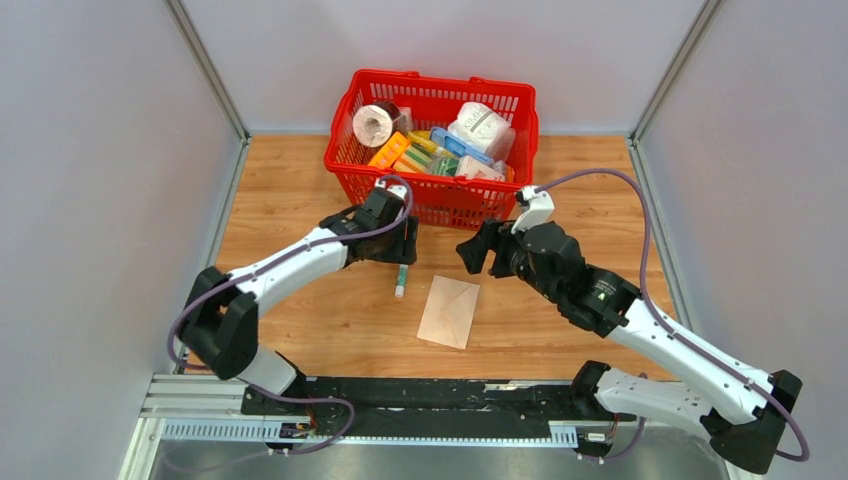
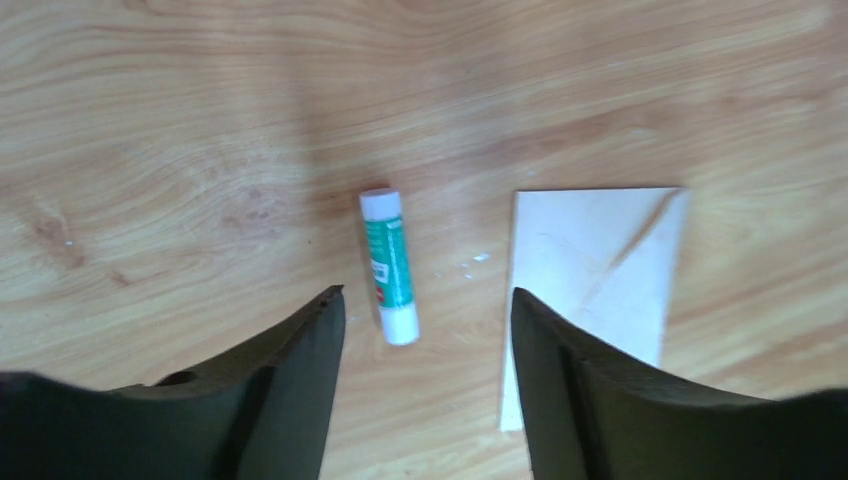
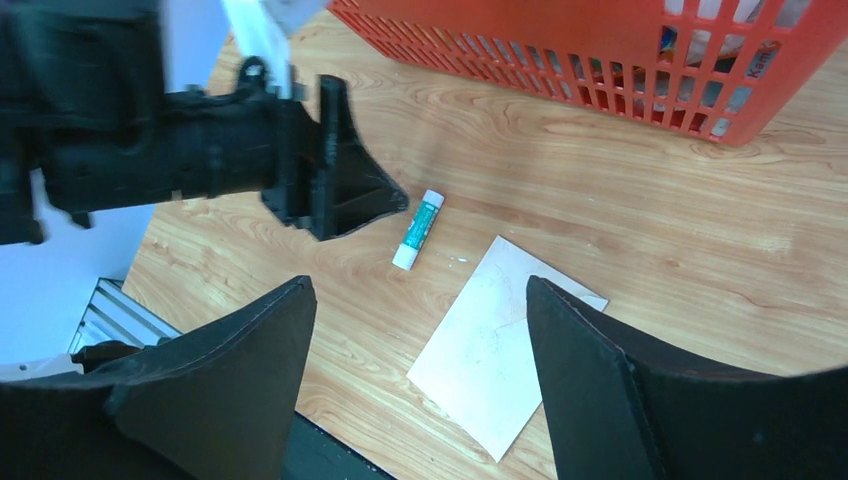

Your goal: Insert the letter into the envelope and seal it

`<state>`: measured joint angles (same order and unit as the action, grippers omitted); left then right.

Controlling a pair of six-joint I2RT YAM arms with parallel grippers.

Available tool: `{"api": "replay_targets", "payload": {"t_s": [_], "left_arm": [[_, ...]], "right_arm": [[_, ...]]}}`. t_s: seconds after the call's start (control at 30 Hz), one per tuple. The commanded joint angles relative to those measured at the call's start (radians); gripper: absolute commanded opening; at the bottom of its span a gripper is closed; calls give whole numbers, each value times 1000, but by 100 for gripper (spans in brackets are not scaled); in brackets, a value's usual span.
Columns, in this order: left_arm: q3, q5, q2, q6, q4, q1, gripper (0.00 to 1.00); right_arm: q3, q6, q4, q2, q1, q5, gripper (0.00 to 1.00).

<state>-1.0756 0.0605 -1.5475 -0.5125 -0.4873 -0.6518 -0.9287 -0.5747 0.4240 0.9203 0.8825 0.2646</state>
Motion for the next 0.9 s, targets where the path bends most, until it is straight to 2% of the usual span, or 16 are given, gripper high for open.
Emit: {"api": "replay_targets", "payload": {"t_s": [0.0,0.1,0.17,0.33,0.5,0.87], "left_arm": [[15,-54,205,41,-14,4,78],[16,-48,331,72,-71,4,79],[-1,7,386,69,-141,4,79],[-23,145,513,39,-246,4,80],[-21,186,641,43,-281,3,80],[-14,187,662,45,-310,3,81]], "right_arm": [[-78,13,41,-6,-2,50,83],[-104,10,64,-5,-4,59,94],[-111,0,71,-5,-4,70,100],[-122,-5,88,-1,-4,105,100],[-125,3,90,-6,-5,134,100],[-125,-19,96,5,-7,130,100]]}}
